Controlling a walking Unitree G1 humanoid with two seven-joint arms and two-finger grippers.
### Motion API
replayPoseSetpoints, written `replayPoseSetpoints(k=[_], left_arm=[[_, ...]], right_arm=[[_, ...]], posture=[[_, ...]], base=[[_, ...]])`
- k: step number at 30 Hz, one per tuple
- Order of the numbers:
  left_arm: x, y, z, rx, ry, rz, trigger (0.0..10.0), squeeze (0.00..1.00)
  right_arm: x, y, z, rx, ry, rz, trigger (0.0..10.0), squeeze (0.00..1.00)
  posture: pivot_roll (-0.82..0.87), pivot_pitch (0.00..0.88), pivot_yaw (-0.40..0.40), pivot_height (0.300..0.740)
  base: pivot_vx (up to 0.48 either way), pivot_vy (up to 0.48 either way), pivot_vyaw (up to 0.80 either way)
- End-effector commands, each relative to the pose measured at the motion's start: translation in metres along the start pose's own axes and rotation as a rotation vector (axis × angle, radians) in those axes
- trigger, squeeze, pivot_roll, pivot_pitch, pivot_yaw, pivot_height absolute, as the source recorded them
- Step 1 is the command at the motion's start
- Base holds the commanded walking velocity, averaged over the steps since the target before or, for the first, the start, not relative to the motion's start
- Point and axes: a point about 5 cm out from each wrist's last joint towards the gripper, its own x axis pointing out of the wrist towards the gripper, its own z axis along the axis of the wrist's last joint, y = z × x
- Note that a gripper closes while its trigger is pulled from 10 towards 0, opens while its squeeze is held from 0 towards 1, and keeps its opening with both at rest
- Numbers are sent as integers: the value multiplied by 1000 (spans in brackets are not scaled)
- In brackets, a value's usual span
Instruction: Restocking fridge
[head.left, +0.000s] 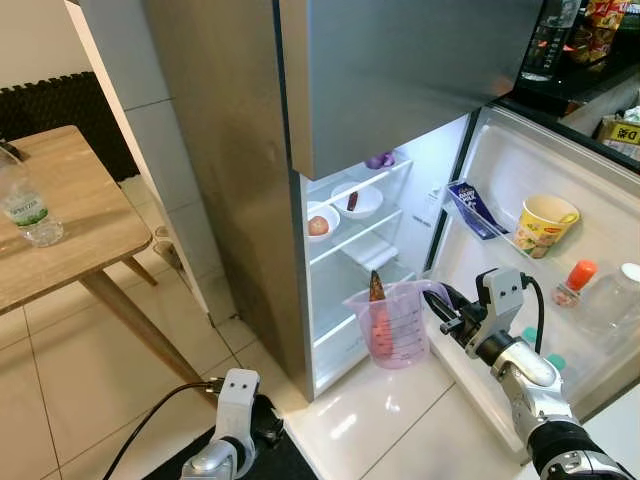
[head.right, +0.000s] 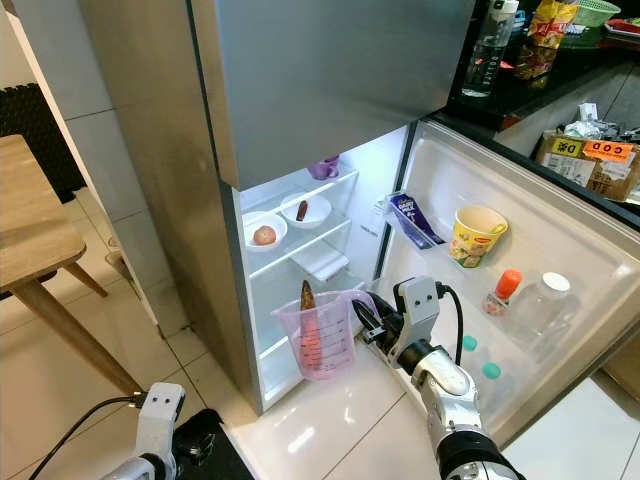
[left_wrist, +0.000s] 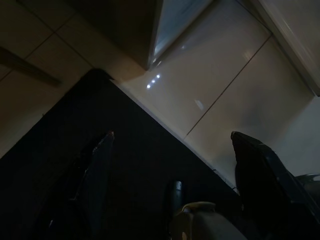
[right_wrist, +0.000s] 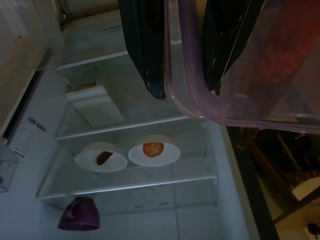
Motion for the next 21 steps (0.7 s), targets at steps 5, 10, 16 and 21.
replayPoseSetpoints(k=[5,10,16,21], left_arm=[[0,-7,-7,-5,13,-18,10000,0],[-1,-7,-11,-23,18,-21,10000,0],[-1,-7,-10,-29,18,-26,10000,0],[-1,-7,-9,-29,13,-24,10000,0]], right_arm=[[1,-1,2,-4,-8,-3,10000,0],[2,-2,3,-2,-11,-5,10000,0],[3,0,4,0,-17,-3,10000,0],[4,0,5,-1,-20,-7,10000,0]], posture=[[-39,0,-37,740],[-37,0,-38,740],[-33,0,-34,740],[-32,0,-34,740]], base=[[0,0,611],[0,0,610],[0,0,613],[0,0,613]])
